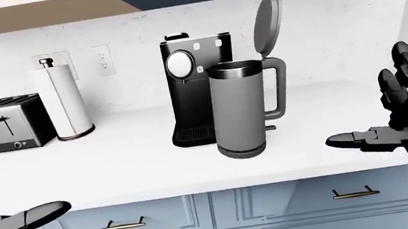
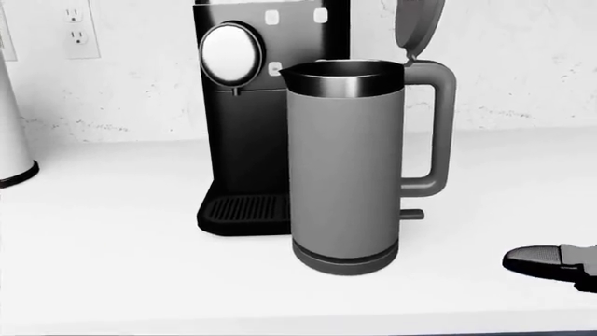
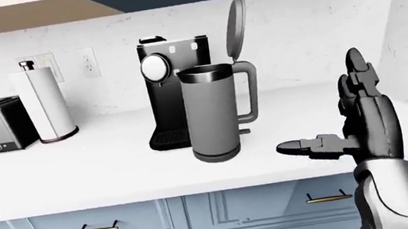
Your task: Close the lid of the electric kettle.
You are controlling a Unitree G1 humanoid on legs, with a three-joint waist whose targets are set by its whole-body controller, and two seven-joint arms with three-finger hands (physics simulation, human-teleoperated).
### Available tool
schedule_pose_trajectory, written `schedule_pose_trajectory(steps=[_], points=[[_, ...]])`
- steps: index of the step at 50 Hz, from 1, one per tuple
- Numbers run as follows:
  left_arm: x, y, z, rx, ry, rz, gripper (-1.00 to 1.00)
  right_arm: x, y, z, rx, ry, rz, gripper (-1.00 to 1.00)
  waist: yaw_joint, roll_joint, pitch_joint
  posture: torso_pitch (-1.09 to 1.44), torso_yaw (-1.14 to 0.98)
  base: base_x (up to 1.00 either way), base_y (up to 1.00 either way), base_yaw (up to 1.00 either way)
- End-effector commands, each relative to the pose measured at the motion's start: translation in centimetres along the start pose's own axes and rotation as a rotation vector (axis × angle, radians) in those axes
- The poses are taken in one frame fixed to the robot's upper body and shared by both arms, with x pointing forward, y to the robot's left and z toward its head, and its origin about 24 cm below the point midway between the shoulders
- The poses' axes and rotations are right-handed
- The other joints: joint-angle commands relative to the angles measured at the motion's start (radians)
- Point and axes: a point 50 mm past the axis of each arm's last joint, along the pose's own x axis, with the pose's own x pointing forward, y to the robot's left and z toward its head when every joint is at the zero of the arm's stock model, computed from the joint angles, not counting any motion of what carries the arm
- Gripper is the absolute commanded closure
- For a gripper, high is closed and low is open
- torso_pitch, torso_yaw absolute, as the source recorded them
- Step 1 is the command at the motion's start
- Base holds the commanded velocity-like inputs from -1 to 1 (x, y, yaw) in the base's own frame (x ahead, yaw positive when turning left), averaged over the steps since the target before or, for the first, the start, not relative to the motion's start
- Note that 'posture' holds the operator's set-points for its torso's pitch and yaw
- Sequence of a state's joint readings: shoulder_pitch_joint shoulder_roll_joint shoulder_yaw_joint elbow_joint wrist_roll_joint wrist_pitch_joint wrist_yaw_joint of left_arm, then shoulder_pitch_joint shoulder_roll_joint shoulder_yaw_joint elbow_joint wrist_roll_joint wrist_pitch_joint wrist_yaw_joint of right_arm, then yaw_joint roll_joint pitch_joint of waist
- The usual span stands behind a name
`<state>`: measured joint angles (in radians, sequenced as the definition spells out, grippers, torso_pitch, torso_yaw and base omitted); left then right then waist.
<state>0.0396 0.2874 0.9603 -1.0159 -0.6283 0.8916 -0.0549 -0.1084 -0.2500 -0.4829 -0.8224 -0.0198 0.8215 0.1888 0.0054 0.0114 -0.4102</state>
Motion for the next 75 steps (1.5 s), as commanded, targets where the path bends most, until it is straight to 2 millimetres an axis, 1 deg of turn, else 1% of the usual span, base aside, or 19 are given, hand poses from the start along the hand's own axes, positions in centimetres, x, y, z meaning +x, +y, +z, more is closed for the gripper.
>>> schedule_pose_trajectory(steps=[1, 4, 15, 22, 30, 37, 41, 45, 49, 54, 60, 65, 70, 74, 75], points=[[0.1, -0.3, 0.8, 0.008, -0.048, -0.019, -1.0, 0.3, -0.1, 1.3, -0.025, -0.053, 0.003, -1.0, -0.001, 0.0, 0.013, -0.62, 0.0, 0.0, 0.0, 0.0], [0.1, -0.2, 0.7, 0.007, -0.047, -0.017, -1.0, 0.6, -0.3, 1.9, -0.052, -0.047, 0.015, -1.0, 0.0, -0.001, 0.014, -0.62, 0.0, 0.0, 0.0, 0.0], [-0.3, -0.1, 1.5, 0.006, -0.049, -0.012, -1.0, 2.0, -0.4, 2.1, -0.163, -0.012, 0.058, -1.0, -0.002, 0.003, 0.018, -0.62, 0.0, 0.0, 0.0, 0.0], [-0.3, -0.1, 1.6, 0.005, -0.05, -0.012, -1.0, 2.5, -0.9, 2.5, -0.249, 0.022, 0.093, -1.0, 0.001, 0.006, 0.02, -0.62, 0.0, 0.0, 0.0, 0.0], [-0.3, 0.0, 1.8, 0.004, -0.054, -0.006, -1.0, 2.7, -1.9, 3.6, -0.36, 0.085, 0.131, -1.0, 0.001, 0.006, 0.022, -0.62, 0.0, 0.0, 0.0, 0.0], [-0.2, 0.2, 1.7, 0.001, -0.054, -0.003, -1.0, 3.5, -2.7, 4.0, -0.445, 0.112, 0.14, -1.0, -0.002, 0.008, 0.023, -0.62, 0.0, 0.0, 0.0, 0.0], [-0.2, 0.3, 1.6, 0.0, -0.054, -0.001, -1.0, 3.8, -2.9, 4.4, -0.477, 0.125, 0.146, -1.0, -0.003, 0.01, 0.023, -0.62, 0.0, 0.0, 0.0, 0.0], [-0.2, 0.4, 1.5, -0.002, -0.054, -0.001, -1.0, 4.5, -3.0, 4.4, -0.524, 0.137, 0.157, -1.0, -0.006, 0.012, 0.023, -0.62, 0.0, 0.0, 0.0, 0.0], [-0.2, 0.3, 1.5, -0.002, -0.054, -0.002, -1.0, 5.2, -3.2, 5.4, -0.562, 0.137, 0.162, -1.0, -0.009, 0.015, 0.024, -0.62, 0.0, 0.0, 0.0, 0.0], [-0.2, 0.2, 1.4, 0.001, -0.052, -0.005, -1.0, 6.4, -3.0, 7.4, -0.628, 0.136, 0.181, -1.0, -0.011, 0.019, 0.025, -0.62, 0.0, 0.0, 0.0, 0.0], [0.0, 0.3, 1.2, 0.0, -0.054, -0.005, -1.0, 7.8, -2.7, 9.1, -0.721, 0.141, 0.204, -1.0, -0.017, 0.024, 0.027, -0.62, 0.0, 0.0, 0.0, 0.0], [0.1, 0.4, 0.9, -0.001, -0.055, -0.004, -1.0, 8.7, -2.7, 8.9, -0.756, 0.153, 0.211, -1.0, -0.017, 0.024, 0.028, -0.62, 0.0, 0.0, 0.0, 0.0], [0.2, 0.4, 0.8, 0.0, -0.056, -0.004, -1.0, 9.7, -2.4, 9.5, -0.771, 0.159, 0.225, -1.0, -0.02, 0.026, 0.029, -0.62, 0.0, 0.0, 0.0, 0.0], [0.2, 0.4, 0.7, 0.001, -0.056, -0.004, -1.0, 11.0, -2.5, 9.5, -0.798, 0.173, 0.223, -1.0, -0.021, 0.031, 0.029, -0.62, 0.0, 0.0, 0.0, 0.0], [0.2, 0.4, 0.7, 0.001, -0.056, -0.004, -1.0, 11.0, -2.4, 9.6, -0.801, 0.175, 0.224, -1.0, -0.021, 0.032, 0.029, -0.62, 0.0, 0.0, 0.0, 0.0]])
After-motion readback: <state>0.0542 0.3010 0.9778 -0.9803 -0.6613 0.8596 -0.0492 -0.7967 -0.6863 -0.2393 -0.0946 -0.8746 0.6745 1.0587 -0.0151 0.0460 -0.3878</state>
